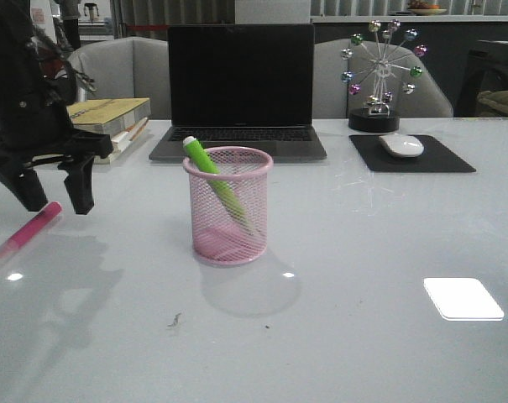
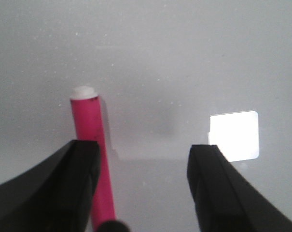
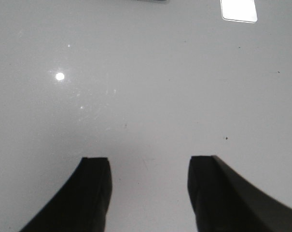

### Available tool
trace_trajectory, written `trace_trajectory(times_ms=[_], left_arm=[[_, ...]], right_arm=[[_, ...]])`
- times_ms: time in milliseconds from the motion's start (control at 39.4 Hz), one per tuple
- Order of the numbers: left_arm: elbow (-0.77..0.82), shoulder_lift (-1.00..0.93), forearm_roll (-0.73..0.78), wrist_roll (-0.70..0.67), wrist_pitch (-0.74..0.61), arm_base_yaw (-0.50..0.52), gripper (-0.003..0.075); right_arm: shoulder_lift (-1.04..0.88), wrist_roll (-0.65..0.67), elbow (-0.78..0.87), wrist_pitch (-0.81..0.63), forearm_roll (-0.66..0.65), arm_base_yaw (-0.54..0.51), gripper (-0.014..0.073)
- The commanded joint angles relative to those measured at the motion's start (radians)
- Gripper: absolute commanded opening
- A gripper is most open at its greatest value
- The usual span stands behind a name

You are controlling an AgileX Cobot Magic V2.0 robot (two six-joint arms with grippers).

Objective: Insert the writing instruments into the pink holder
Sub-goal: 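Lower the left gripper onto the pink marker and grasp it, then lift the pink marker upright and carry it over the holder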

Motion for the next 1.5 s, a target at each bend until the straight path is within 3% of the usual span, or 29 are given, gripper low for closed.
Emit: trace_trajectory(times_ms=[0,736,939,1117,1320,1472], left_arm=[[0.000,-0.058,0.054,-0.016,-0.028,-0.001,0.0445],[0.082,-0.056,0.073,-0.016,-0.120,-0.001,0.0439],[0.089,-0.056,0.071,-0.016,-0.130,-0.001,0.0317],[0.089,-0.056,0.068,-0.016,-0.130,-0.001,0.0090],[0.089,-0.063,0.068,-0.016,-0.150,-0.001,0.0099],[0.089,-0.132,0.041,-0.016,-0.270,-0.016,0.0099]], right_arm=[[-0.011,-0.011,-0.028,-0.070,-0.022,-0.006,0.0466],[-0.011,-0.011,-0.028,-0.069,-0.024,-0.006,0.0466],[-0.011,-0.011,-0.028,-0.069,-0.024,-0.006,0.0466],[-0.011,-0.011,-0.028,-0.067,-0.024,-0.006,0.0466],[-0.011,-0.011,-0.028,-0.067,-0.024,-0.006,0.0466],[-0.011,-0.011,-0.028,-0.067,-0.024,-0.006,0.0466]])
